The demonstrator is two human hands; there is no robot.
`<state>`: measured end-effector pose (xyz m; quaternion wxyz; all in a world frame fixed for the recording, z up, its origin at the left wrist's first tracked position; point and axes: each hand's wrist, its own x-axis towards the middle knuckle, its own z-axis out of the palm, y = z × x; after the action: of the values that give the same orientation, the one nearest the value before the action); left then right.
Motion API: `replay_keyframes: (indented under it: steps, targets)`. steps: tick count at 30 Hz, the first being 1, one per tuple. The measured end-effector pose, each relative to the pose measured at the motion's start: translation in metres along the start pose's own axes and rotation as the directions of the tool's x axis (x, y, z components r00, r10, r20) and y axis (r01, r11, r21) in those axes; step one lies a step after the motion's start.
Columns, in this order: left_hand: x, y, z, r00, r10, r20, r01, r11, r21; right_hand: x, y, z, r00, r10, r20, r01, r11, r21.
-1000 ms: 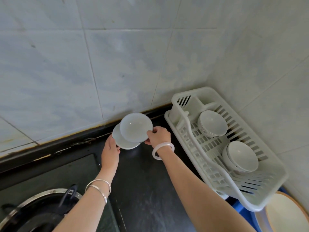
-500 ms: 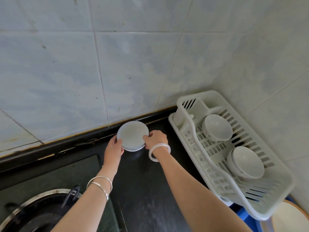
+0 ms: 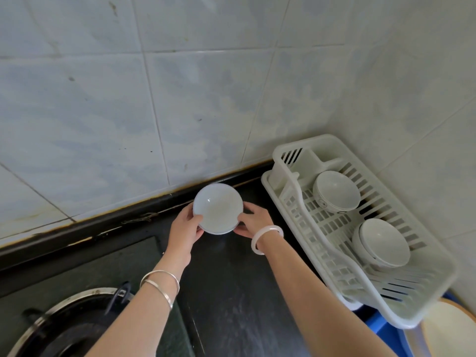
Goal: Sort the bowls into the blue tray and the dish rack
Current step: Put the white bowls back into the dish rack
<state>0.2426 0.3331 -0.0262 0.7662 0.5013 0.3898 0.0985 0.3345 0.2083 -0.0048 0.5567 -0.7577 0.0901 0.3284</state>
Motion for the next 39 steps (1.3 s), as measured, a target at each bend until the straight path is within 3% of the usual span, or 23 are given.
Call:
replay_keyframes:
  steps: [9, 12, 16, 20, 25, 31, 39]
  targets:
    - [-0.023, 0.051, 0.059, 0.97, 0.144, 0.195, -0.143, 0.99, -0.016, -0.041, -0.05, -0.064, 0.978, -0.172, -0.115, 0.182, 0.98, 0.076]
    - [-0.032, 0.061, 0.097, 0.946, 0.119, 0.302, -0.127, 0.992, 0.006, -0.052, -0.058, -0.103, 0.958, -0.213, -0.194, 0.237, 0.965, 0.112]
    - [-0.041, 0.066, 0.149, 0.893, 0.05, 0.448, -0.116, 0.986, 0.122, -0.056, -0.051, -0.152, 0.936, -0.158, -0.314, 0.237, 0.944, 0.231]
    - [-0.039, 0.053, 0.189, 0.873, -0.056, 0.484, -0.113, 0.943, 0.313, -0.052, -0.024, -0.187, 0.925, -0.068, -0.375, 0.183, 0.942, 0.281]
    - [-0.026, 0.036, 0.22, 0.864, -0.17, 0.474, -0.145, 0.818, 0.557, -0.039, 0.004, -0.204, 0.906, 0.0, -0.424, 0.137, 0.946, 0.292]
    - [-0.013, 0.027, 0.235, 0.877, -0.285, 0.386, -0.06, 0.733, 0.678, -0.025, 0.028, -0.2, 0.906, 0.053, -0.419, 0.046, 0.974, 0.224]
    - [-0.003, 0.014, 0.25, 0.88, -0.199, 0.432, -0.349, 0.346, 0.871, -0.021, 0.042, -0.2, 0.908, 0.076, -0.412, -0.037, 0.994, 0.102]
